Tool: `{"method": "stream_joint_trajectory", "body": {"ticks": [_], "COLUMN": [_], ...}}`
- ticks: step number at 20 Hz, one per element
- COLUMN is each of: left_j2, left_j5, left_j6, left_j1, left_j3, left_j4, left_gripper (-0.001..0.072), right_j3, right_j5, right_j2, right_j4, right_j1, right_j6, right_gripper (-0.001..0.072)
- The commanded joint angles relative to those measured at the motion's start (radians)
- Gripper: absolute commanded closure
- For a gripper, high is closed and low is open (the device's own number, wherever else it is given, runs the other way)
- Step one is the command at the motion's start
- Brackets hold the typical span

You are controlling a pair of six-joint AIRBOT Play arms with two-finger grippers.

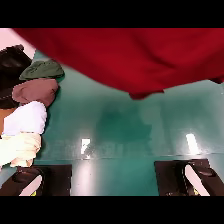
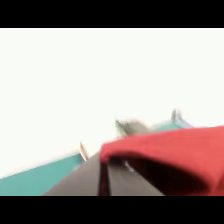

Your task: Fold the shirts.

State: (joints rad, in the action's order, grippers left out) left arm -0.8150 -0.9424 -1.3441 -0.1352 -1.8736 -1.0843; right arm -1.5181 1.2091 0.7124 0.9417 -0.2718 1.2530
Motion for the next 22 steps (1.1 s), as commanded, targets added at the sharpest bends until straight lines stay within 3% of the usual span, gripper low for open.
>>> {"method": "stream_joint_trajectory", "body": {"ticks": [1, 6, 11, 13, 14, 19, 22], "left_j2": [-0.028, -0.209, -0.393, -0.451, -0.469, -0.466, -0.466], "left_j5": [-0.092, -0.305, -0.226, -0.217, -0.218, -0.192, -0.171], "left_j6": [-0.061, -0.069, -0.049, -0.035, -0.035, -0.034, -0.035], "left_j1": [0.001, 0.001, 0.001, 0.001, 0.001, 0.001, 0.001], "left_j3": [-0.005, 0.232, 0.543, 0.583, 0.582, 0.581, 0.581], "left_j4": [-0.085, -0.102, -0.101, -0.104, -0.111, -0.130, -0.129], "left_gripper": [0.0685, 0.0684, 0.0684, 0.0684, 0.0684, 0.0684, 0.0684], "right_j3": [0.034, 0.409, 0.644, 0.627, 0.594, 0.470, 0.488], "right_j5": [0.118, 0.083, -0.124, -0.143, -0.129, 0.040, 0.036], "right_j2": [0.002, 0.071, 0.201, 0.272, 0.303, 0.343, 0.349], "right_j4": [0.000, 0.026, 0.160, 0.162, 0.166, 0.347, 0.323], "right_j1": [-0.022, 0.212, 0.492, 0.520, 0.515, 0.415, 0.333], "right_j6": [0.087, 0.124, 0.190, 0.190, 0.187, 0.180, 0.094], "right_gripper": [0.0700, 0.0699, 0.0688, 0.0276, 0.0222, 0.0222, 0.0223]}}
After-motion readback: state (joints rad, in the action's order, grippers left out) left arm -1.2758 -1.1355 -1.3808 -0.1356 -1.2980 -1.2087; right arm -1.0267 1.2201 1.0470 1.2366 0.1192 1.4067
